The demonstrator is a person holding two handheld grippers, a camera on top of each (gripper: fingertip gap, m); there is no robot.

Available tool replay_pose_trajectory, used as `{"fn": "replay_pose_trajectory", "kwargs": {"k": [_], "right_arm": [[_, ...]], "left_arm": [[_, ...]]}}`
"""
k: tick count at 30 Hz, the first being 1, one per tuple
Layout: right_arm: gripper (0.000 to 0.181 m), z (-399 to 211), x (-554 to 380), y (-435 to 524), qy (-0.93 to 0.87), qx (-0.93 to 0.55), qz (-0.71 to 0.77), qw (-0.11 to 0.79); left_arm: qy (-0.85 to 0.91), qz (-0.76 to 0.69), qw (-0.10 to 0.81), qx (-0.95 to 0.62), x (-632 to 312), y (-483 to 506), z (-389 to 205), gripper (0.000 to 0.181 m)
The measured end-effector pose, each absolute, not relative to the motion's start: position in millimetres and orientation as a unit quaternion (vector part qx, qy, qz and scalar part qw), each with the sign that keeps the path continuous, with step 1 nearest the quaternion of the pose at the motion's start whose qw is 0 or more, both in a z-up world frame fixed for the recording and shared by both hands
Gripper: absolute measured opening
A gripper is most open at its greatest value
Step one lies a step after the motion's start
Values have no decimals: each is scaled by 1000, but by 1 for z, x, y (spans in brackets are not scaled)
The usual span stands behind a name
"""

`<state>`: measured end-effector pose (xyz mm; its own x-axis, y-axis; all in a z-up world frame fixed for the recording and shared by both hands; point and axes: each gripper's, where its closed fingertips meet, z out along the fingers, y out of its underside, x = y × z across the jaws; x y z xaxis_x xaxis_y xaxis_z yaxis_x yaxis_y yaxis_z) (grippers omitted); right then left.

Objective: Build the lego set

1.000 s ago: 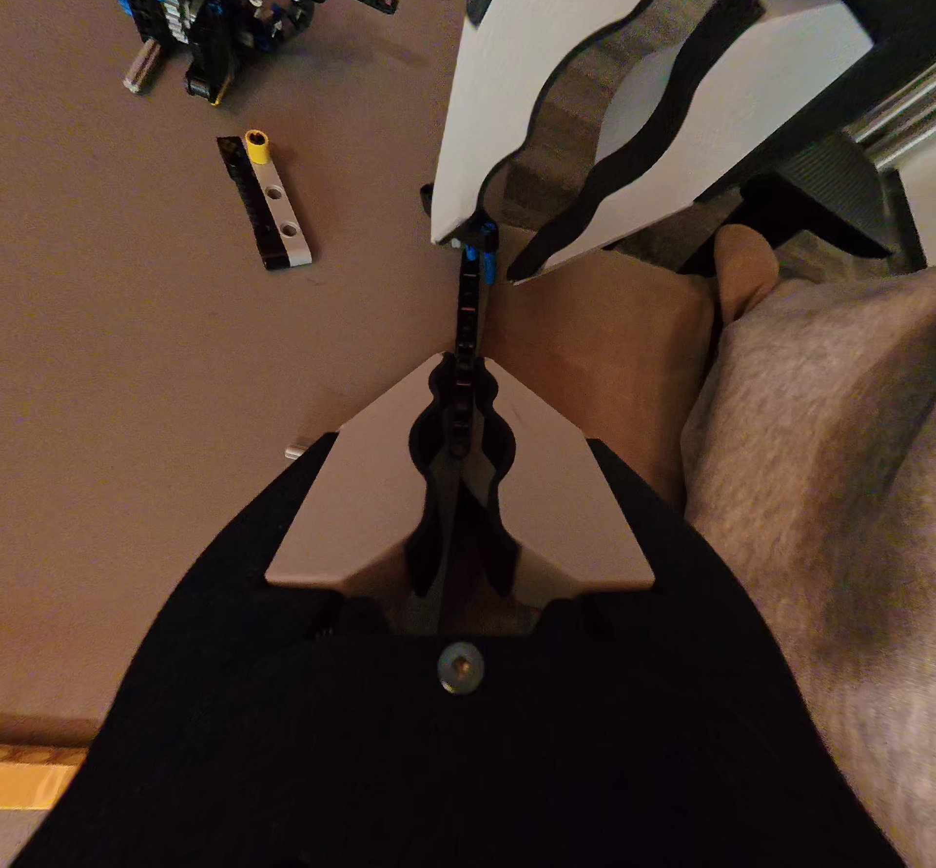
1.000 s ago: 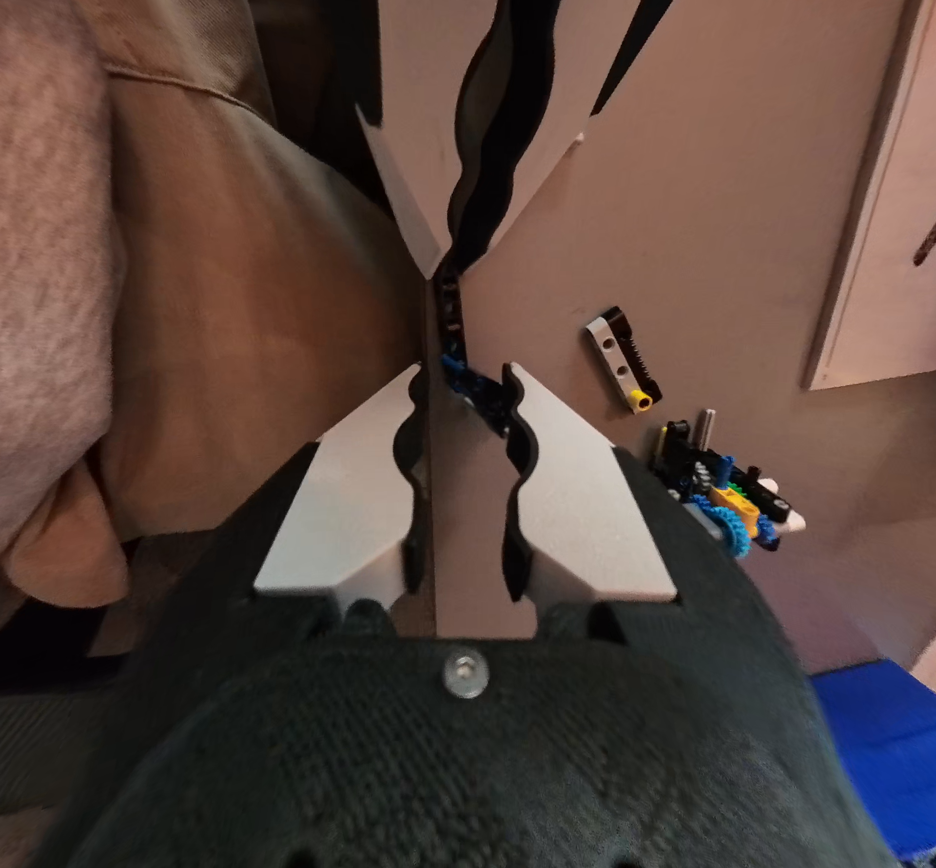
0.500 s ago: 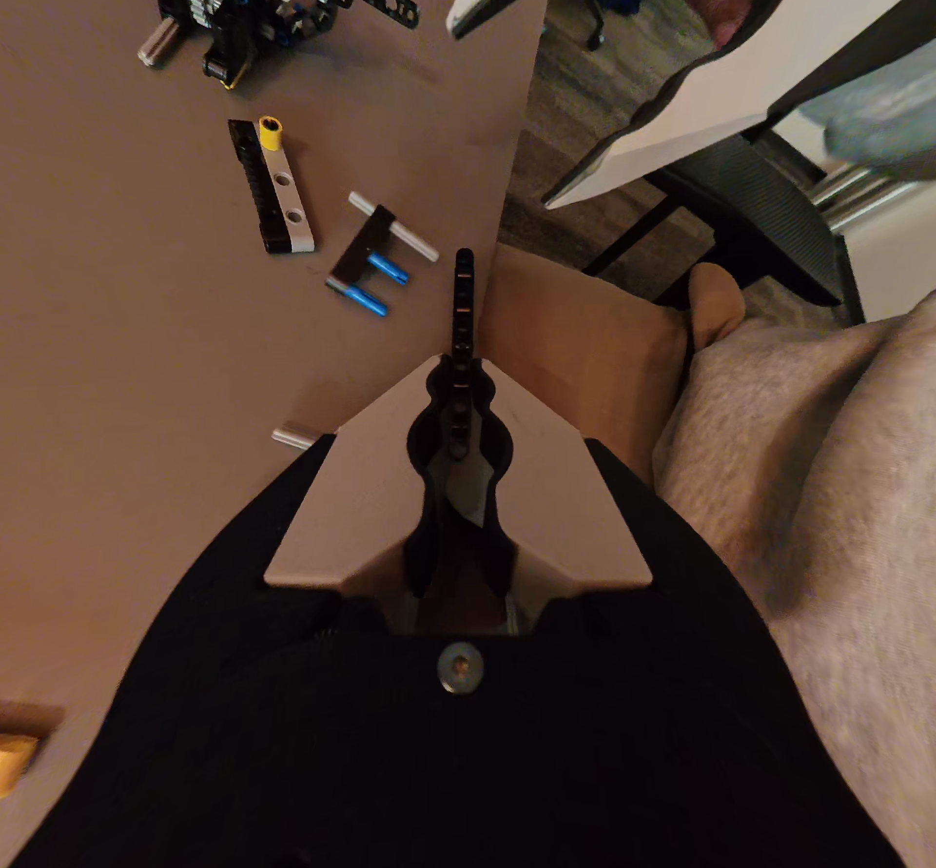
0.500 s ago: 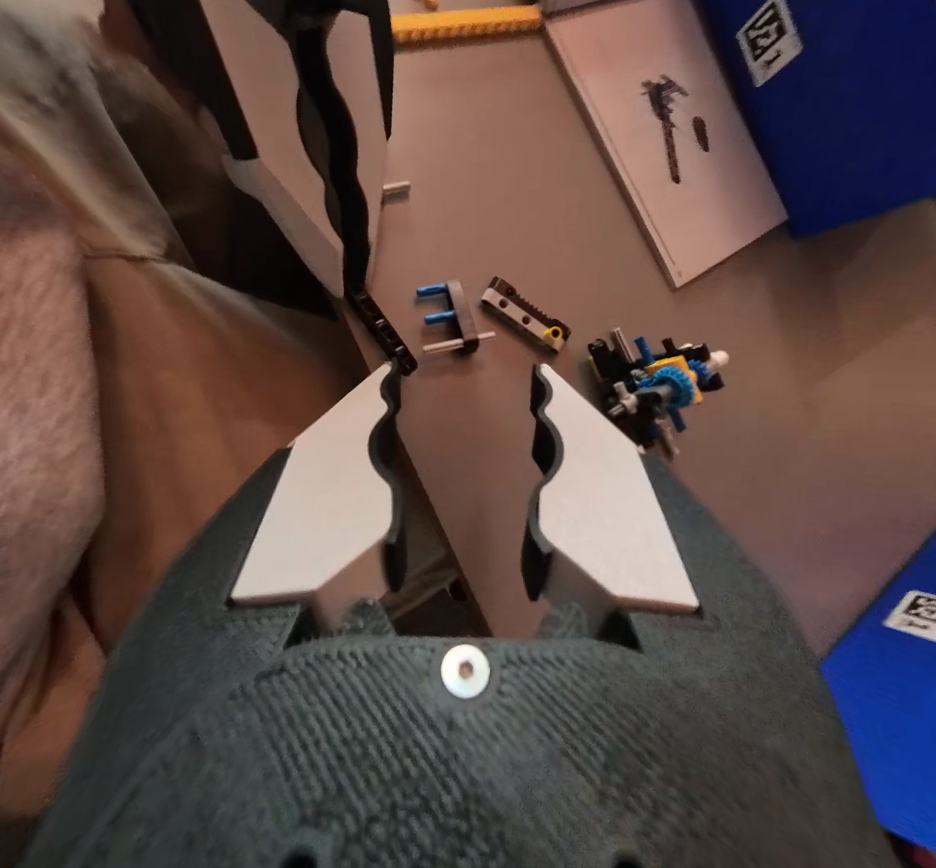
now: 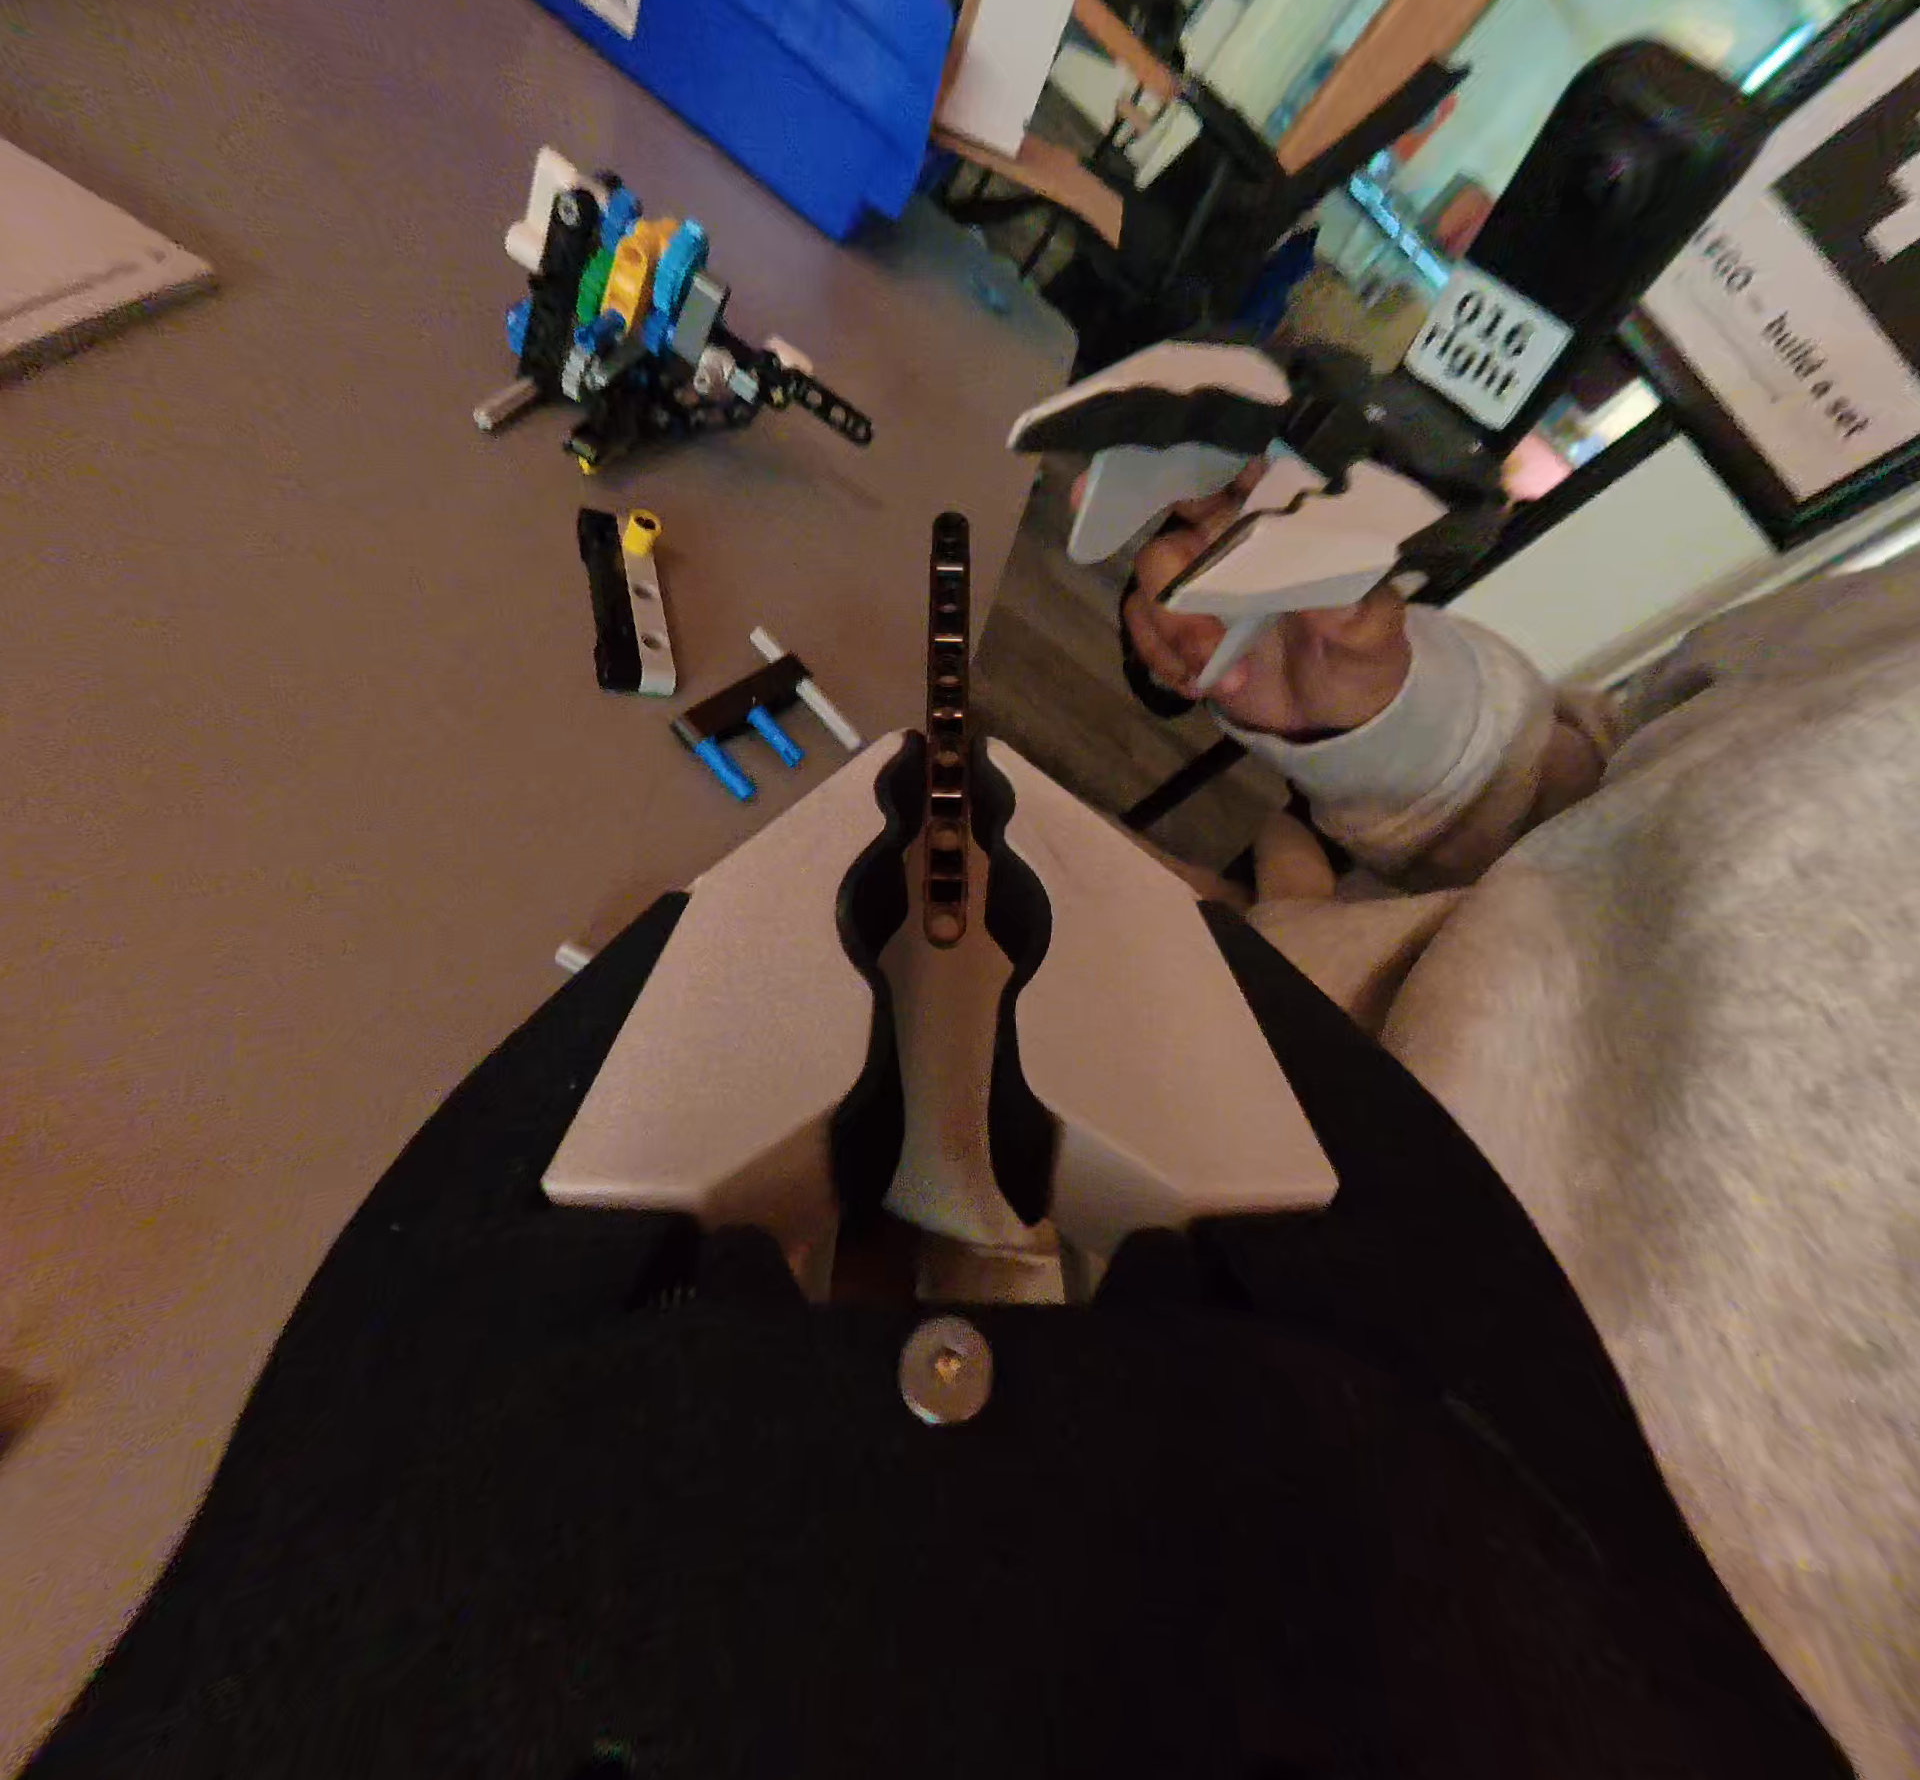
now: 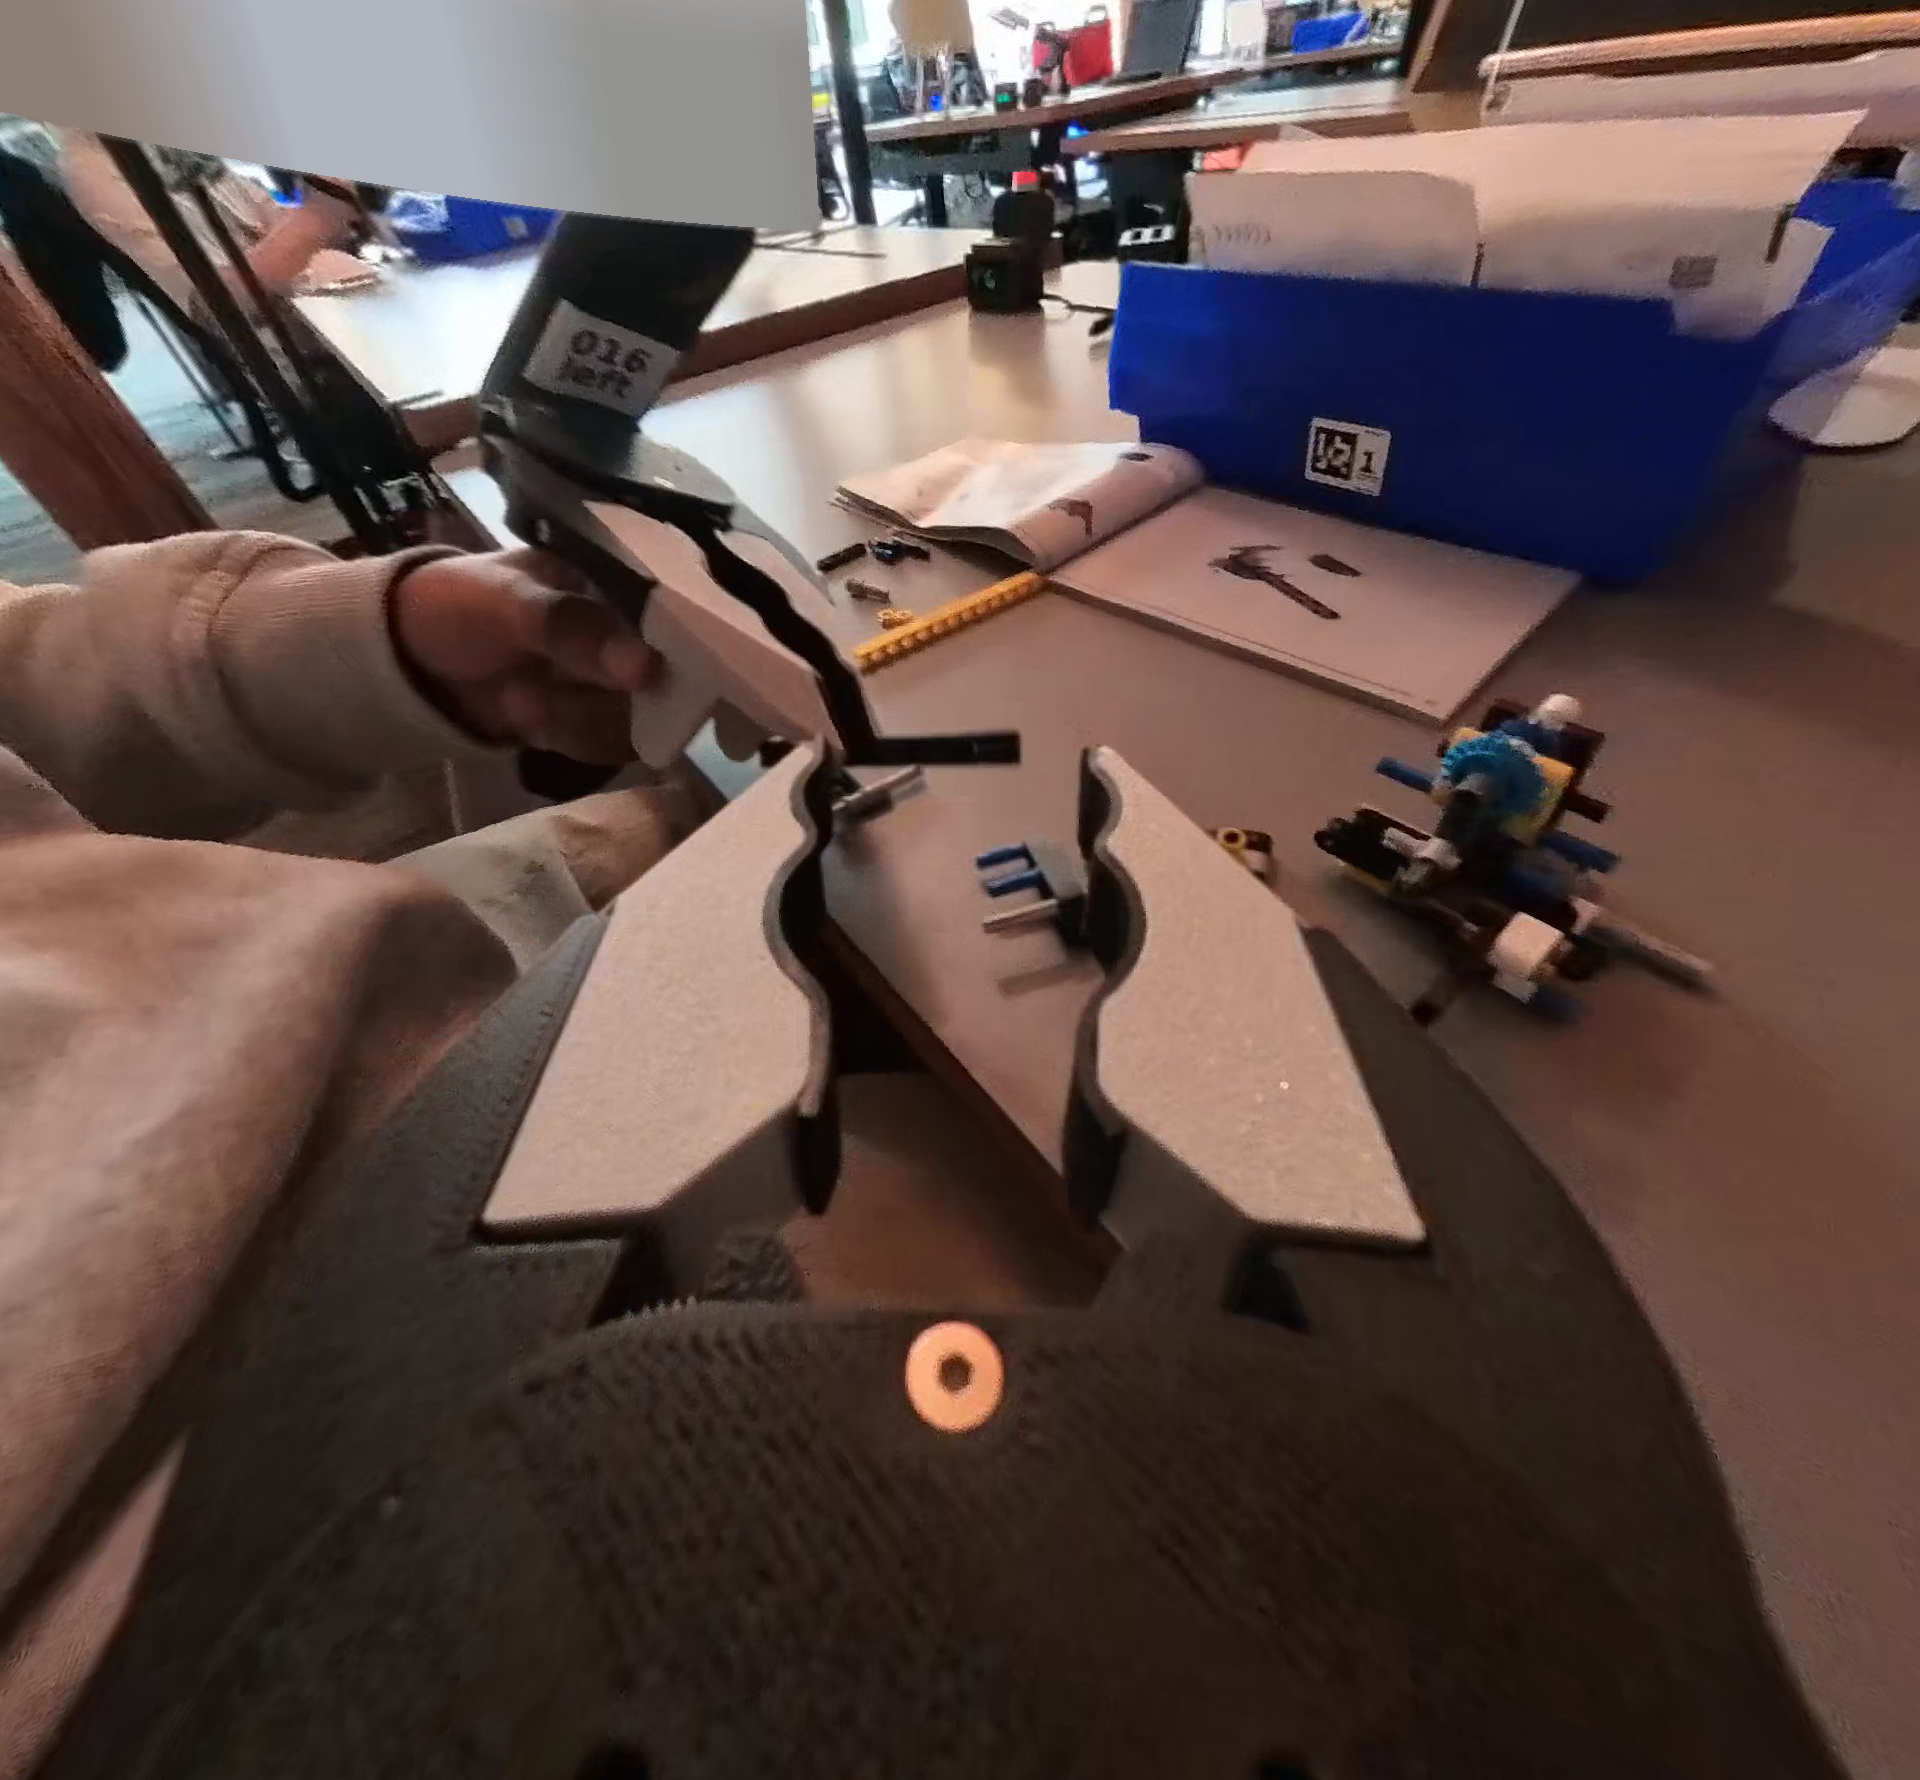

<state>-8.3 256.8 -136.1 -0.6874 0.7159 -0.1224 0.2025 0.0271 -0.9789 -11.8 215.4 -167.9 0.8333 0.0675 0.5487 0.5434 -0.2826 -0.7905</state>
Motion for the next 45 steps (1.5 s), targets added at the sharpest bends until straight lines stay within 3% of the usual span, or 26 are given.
{"fn": "replay_pose_trajectory", "kwargs": {"k": [10,14,23,25,26,27,41,45], "right_arm": [[33,-112,-2,242,-594,-350,720,77],[9,-97,3,241,-546,-344,763,35],[24,-91,3,249,-512,-350,784,15],[21,-90,4,246,-508,-351,787,5],[8,-90,5,244,-507,-351,788,1],[6,-89,5,244,-502,-353,789,-6],[4,-80,6,260,-481,-365,797,-29],[5,-79,2,277,-467,-375,801,-15]], "left_arm": [[-189,-404,637,-628,22,229,-123,4],[-184,-427,640,-612,29,231,-119,4],[-185,-397,671,-598,23,227,-108,4],[-181,-377,673,-610,24,229,-110,4],[-178,-369,675,-613,25,230,-111,4],[-177,-361,680,-613,25,231,-110,4],[-208,-379,705,-562,34,256,-107,4],[-240,-326,703,-584,12,255,-113,14]]}}
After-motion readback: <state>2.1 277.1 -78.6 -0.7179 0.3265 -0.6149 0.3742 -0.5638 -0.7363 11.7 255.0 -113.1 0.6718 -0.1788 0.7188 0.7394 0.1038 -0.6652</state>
